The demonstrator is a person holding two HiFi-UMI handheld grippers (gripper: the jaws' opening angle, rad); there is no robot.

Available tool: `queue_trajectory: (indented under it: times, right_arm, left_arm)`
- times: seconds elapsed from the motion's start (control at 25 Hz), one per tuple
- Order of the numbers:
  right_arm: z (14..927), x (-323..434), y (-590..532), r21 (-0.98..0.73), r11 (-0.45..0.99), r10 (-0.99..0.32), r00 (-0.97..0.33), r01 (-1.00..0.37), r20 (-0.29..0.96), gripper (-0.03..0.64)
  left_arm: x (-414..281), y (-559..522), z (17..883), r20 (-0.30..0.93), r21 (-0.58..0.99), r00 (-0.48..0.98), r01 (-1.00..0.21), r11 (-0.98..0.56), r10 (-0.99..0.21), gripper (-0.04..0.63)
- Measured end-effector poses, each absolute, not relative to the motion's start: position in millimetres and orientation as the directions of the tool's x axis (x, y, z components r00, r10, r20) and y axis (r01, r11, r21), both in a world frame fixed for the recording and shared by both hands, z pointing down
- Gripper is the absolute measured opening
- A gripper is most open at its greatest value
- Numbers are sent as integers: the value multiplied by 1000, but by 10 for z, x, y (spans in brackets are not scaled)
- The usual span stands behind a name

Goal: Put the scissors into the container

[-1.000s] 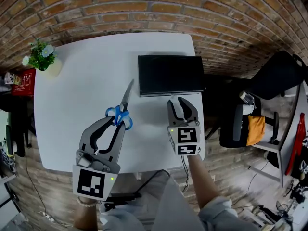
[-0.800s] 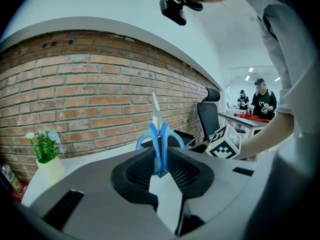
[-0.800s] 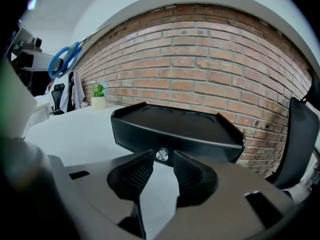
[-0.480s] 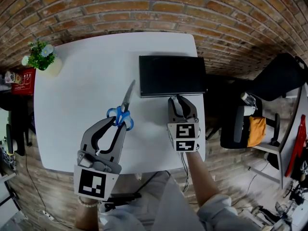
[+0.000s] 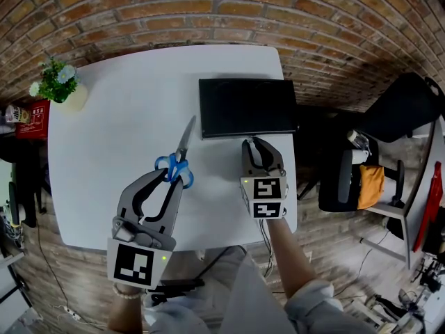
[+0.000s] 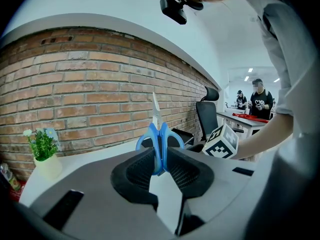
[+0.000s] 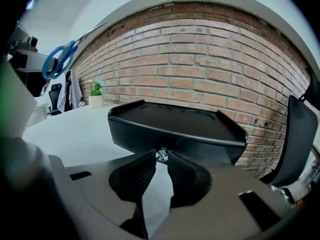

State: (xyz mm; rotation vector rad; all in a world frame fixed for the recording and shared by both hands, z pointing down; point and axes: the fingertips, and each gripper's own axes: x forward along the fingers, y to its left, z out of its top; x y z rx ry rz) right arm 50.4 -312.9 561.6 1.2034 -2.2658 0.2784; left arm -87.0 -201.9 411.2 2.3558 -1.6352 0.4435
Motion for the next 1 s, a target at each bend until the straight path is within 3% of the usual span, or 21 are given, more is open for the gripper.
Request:
queue_trajectory:
  times: [1.0]
  right_arm:
    - [5612,751,-2337,39,536,-686,-408,-843,602,92]
  left_arm:
    - [-630,-1851,4025,354,28,431,-892,-451,-830,92]
